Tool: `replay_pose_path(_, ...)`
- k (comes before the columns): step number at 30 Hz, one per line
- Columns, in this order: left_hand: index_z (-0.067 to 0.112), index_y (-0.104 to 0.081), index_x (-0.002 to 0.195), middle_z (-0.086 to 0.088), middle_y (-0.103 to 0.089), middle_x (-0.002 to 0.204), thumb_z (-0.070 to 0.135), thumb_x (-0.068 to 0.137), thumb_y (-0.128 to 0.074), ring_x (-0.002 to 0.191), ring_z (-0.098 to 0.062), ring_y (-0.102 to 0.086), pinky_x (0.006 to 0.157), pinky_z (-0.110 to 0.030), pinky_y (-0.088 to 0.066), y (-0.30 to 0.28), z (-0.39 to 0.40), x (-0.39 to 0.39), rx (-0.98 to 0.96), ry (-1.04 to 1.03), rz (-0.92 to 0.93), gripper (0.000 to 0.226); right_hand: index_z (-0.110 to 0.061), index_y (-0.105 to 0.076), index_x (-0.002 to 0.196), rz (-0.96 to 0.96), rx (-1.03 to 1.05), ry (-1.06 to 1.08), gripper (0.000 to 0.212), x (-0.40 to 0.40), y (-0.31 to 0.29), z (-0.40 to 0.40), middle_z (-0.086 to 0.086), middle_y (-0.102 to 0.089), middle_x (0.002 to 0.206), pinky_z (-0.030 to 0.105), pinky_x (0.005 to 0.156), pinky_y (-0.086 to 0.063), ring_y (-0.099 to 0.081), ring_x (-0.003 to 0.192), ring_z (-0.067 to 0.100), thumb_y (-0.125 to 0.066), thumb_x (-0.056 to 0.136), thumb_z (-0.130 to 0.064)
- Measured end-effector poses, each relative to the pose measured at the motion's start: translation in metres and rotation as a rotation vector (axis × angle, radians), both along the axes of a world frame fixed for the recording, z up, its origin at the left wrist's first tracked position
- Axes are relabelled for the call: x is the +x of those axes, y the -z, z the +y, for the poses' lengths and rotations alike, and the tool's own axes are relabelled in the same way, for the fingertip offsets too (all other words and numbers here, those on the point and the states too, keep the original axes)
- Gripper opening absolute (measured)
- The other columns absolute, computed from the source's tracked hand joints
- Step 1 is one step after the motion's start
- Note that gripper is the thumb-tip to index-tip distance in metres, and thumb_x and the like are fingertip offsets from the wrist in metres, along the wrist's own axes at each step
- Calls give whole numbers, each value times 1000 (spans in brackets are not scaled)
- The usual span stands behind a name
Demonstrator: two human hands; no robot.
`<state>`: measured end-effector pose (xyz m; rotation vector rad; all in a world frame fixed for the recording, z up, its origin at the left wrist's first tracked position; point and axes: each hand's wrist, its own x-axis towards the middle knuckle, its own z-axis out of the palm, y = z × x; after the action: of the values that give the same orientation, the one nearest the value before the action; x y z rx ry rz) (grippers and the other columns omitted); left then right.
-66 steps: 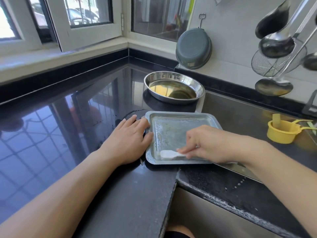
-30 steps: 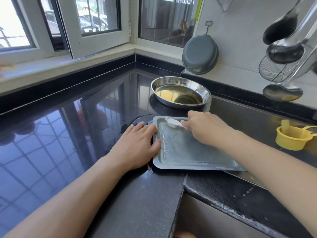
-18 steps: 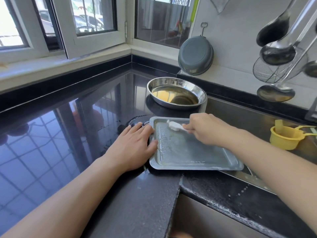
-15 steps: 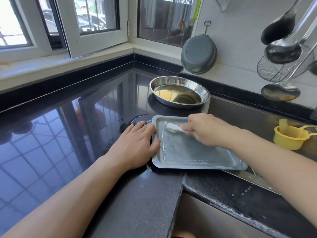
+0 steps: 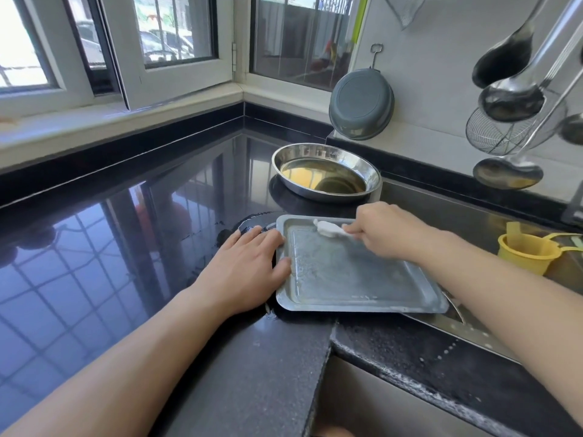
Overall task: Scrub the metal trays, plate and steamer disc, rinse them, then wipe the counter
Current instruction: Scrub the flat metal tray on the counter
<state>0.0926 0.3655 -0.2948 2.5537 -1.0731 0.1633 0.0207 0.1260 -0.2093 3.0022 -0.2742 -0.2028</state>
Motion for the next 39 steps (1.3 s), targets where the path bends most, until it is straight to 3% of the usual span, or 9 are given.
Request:
replay_pose_path(5,24,-49,135,9,-55,142,47,105,-37,140,-11,-34,111,-27,-14,0,-1,1,10,1,-4,40,-25,-69,112,93,55,-114,30,-8,8,17,-7,-54,88,40,75,-49,-56,81,22,-47,104,-42)
replay_pose_path(9,26,-48,138,8,-53,146,47,105,-35,142,-11,-33,111,-26,-13,-1,0,0,27,8,-6,42,-16,-71,99,33,65,46,18,-9,0,2,4,-67,97,47,80,-57,-67,93,33,-55,100,-24)
replay_pose_path(12,27,-49,135,10,-55,142,53,102,-30,139,-10,-36,112,-27,-17,1,0,2,35,11,-3,46,-18,-68,92,42,21,12,20,-13,4,13,4,-64,93,46,78,-57,-64,82,27,-52,102,-25)
replay_pose_path(16,28,-50,131,12,-57,133,61,87,-12,133,-10,-42,110,-29,-22,3,0,3,36,18,-13,67,-30,-71,117,143,46,-169,27,-24,2,37,-4,-56,94,44,80,-53,-58,87,24,-47,106,-29)
replay_pose_path(20,28,-51,129,14,-57,121,59,90,-16,124,-9,-45,108,-30,-28,3,0,3,26,17,-19,60,-31,-72,120,62,37,56,26,-14,-5,5,-3,-69,120,47,92,-56,-67,102,30,-54,101,-31)
replay_pose_path(27,28,-50,130,11,-58,131,62,84,-10,135,-11,-40,109,-27,-18,6,-1,5,29,12,-17,70,-33,-65,134,194,77,-134,33,-26,-1,30,0,-72,104,40,88,-54,-59,82,21,-48,106,-32)
replay_pose_path(32,28,-50,131,12,-56,128,62,85,-10,132,-10,-42,111,-30,-22,6,-1,5,34,12,-9,70,-27,-72,120,40,82,93,25,-14,0,-7,-2,-71,122,48,96,-55,-67,109,30,-57,101,-35)
replay_pose_path(36,27,-49,131,11,-57,131,62,84,-9,134,-11,-40,111,-29,-19,5,-1,4,38,16,-16,71,-28,-75,107,54,169,4,19,-18,8,-1,-10,-69,90,39,86,-54,-65,86,17,-58,102,-35)
replay_pose_path(39,27,-49,130,12,-56,128,62,84,-9,132,-10,-41,111,-30,-20,5,-1,5,32,17,-10,70,-30,-76,113,95,210,-147,23,-29,13,14,-8,-64,90,40,85,-51,-60,90,18,-57,103,-38)
